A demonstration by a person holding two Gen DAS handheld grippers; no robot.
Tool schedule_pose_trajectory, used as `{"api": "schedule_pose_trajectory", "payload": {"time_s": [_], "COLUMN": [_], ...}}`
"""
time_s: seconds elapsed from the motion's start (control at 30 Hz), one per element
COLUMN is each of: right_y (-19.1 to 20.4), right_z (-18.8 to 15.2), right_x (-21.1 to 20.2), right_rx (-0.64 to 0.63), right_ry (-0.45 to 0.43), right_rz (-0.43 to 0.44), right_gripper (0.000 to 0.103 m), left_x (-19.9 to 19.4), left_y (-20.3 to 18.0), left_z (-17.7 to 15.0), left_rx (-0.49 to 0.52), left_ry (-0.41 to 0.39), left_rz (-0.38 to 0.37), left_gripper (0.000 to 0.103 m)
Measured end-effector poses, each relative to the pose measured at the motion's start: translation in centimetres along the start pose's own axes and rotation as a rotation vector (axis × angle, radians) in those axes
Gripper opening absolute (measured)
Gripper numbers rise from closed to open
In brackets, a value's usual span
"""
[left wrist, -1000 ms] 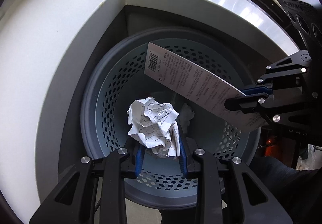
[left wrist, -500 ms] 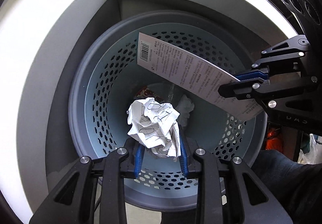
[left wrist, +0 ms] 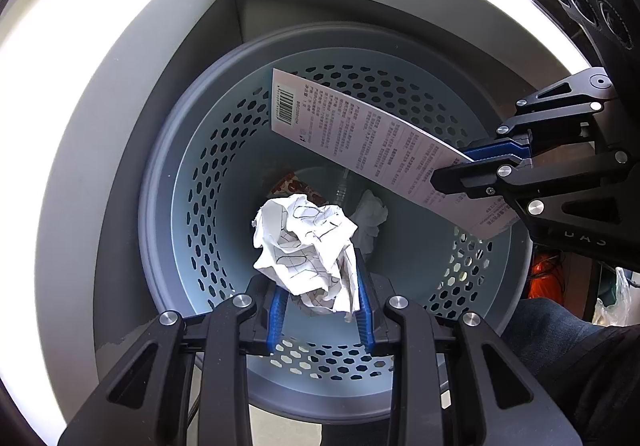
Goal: Collect trash
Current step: 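Carry the crumpled paper, receipt and plastic sheet over the bin with both tools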
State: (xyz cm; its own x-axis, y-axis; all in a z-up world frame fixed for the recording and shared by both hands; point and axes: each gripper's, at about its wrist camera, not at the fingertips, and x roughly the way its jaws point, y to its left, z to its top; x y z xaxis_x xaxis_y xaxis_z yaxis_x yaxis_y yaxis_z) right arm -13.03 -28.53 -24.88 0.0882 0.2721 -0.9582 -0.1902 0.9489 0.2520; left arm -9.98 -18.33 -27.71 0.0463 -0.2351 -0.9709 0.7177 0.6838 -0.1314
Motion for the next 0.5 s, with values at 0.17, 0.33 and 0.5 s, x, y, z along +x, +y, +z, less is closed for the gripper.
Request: {"api": "schedule_pose_trajectory", "payload": {"time_s": [0.17,0.33,0.5], "right_y": [0.02,-0.17,-0.38], "right_z": [-0.07,-0.14,-0.04], "right_x": [0.37,0.48,0.56], "right_rx": [0.008,0.015,0.015], "right_ry": [0.003,0.006,0.005], "right_rz": [-0.001,0.0,-0.002], "right_gripper": [0.007,0.007,0.007], "left_x": [-0.15,-0.02,0.2], "left_y": [-0.19,-0.27,-0.52], "left_z": [-0.15,-0.2,-0.19], "left_rx": [0.0,-0.001,0.0], "left_ry": [-0.001,0.0,-0.001], "left_rz": [0.001,0.001,0.0], "left_gripper": [0.029,0.029,0.029]}}
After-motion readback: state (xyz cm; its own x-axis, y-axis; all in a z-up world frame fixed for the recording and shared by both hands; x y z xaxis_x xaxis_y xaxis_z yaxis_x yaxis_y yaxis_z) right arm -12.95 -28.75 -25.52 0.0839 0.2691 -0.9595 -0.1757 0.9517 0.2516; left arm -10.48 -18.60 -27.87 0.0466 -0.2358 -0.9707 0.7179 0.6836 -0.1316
